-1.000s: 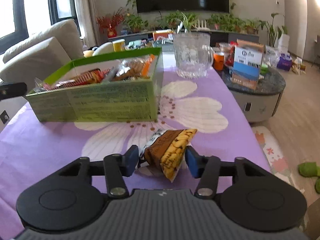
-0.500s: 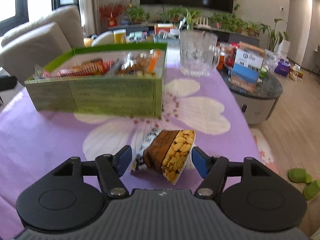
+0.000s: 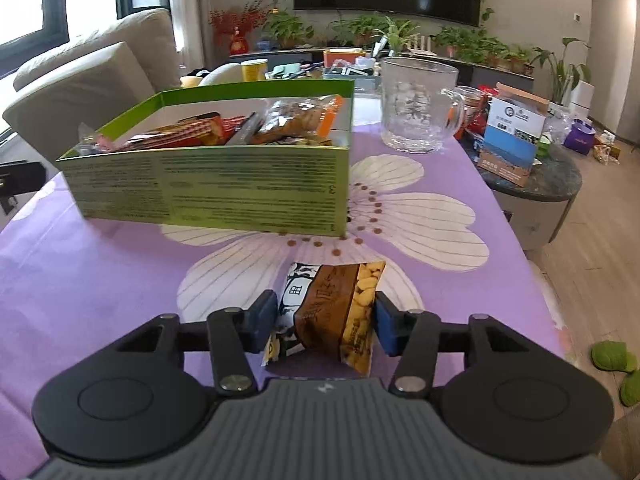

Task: Organize snacks
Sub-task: 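Carry the peanut packet into the green box and open the right gripper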

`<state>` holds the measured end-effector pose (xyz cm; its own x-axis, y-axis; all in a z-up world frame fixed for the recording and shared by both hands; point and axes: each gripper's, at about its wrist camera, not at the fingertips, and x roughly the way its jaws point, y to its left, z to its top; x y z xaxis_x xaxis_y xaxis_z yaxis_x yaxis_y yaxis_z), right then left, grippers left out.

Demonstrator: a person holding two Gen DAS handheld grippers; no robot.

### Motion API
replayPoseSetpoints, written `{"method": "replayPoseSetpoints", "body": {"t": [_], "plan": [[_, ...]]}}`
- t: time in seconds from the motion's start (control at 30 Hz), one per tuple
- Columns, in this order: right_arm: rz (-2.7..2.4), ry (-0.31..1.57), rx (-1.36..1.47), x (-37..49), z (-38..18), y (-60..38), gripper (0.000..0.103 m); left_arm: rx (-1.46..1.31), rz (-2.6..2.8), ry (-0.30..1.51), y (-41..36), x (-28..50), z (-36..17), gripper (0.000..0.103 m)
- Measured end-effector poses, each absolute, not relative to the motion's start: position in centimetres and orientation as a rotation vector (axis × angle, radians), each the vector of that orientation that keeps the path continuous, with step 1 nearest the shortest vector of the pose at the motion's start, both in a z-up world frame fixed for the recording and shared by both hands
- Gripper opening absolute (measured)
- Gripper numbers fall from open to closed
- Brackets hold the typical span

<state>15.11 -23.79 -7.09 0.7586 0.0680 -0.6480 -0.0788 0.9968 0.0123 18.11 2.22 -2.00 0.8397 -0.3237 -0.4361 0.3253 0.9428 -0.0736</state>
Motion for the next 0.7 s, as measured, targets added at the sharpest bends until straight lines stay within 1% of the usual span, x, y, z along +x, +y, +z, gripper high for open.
{"method": "replayPoseSetpoints", "body": {"t": [0.13, 0.27, 0.43, 0.6, 0.7], "plan": [[0.107, 0.654, 0.022, 14.2, -5.5, -23.4, 0.045, 0.005, -0.346, 0.456, 2.2, 17.9, -1.9, 0.045], [0.150, 0.556, 0.045, 13.6, -2.5, -22.5, 0.045, 0.000, -0.349, 0.445, 2.2, 17.7, -1.6, 0.045], [0.192, 0.459, 0.049, 15.2, 0.7, -21.1, 0.045, 0.003, -0.353, 0.433, 2.0, 17.8, -1.2, 0.045], [0.206, 0.415, 0.081, 18.7, 1.6, -20.4, 0.045, 0.005, -0.352, 0.432, 1.9, 18.2, -1.3, 0.045], [0.163, 0.443, 0.115, 21.1, 0.8, -20.6, 0.046, 0.004, -0.351, 0.437, 2.1, 18.3, -1.6, 0.046]]}}
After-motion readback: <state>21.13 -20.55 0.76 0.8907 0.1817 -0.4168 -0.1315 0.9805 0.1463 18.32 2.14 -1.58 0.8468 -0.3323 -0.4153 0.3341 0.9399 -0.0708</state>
